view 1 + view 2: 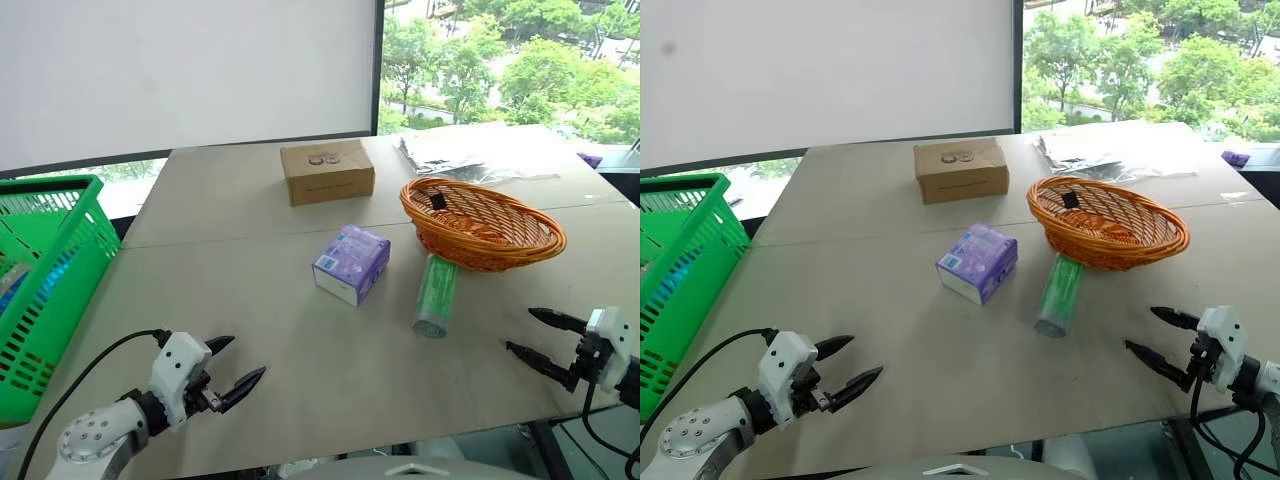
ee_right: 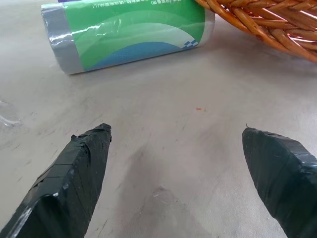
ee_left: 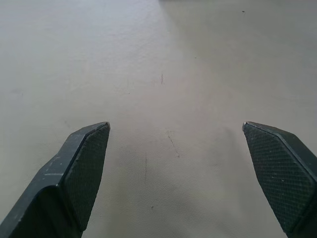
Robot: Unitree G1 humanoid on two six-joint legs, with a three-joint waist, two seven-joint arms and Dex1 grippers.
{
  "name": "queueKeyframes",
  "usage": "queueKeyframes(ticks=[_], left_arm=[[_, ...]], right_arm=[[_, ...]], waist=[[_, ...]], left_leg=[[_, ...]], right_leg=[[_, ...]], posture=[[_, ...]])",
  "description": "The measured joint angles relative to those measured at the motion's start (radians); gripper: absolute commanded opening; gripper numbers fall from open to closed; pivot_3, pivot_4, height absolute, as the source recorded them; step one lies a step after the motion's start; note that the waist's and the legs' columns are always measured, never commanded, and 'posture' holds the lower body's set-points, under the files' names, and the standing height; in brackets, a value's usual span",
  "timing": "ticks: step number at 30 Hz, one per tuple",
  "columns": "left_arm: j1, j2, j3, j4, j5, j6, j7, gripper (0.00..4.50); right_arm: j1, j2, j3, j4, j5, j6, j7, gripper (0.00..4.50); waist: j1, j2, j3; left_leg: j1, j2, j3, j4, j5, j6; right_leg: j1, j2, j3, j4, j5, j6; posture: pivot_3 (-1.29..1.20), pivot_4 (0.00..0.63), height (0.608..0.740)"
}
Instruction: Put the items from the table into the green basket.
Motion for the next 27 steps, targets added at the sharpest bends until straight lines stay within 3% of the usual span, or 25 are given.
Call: queueKeyframes(ticks=[12,27], left_arm=[[-0.049,0.013,0.000,0.034,0.000,0.000,-0.024,4.44],[-0.099,0.022,0.000,0.044,-0.028,0.014,-0.058,4.44]], right_arm=[[-0.001,0.010,0.002,0.039,-0.020,-0.067,0.013,4.50],[0.051,0.010,-0.005,-0.123,0.028,-0.012,-0.028,4.50]], waist=[[-0.004,0.000,-0.001],[-0.027,0.002,0.001]], left_leg=[[0.000,0.000,0.000,0.000,0.000,0.000],[0.001,0.000,0.001,0.000,0.000,0.000]], right_leg=[[0.000,0.000,0.000,0.000,0.000,0.000],[0.000,0.000,0.001,0.001,0.000,0.000]], posture=[[0.09,0.007,0.740],[0.07,0.011,0.740]])
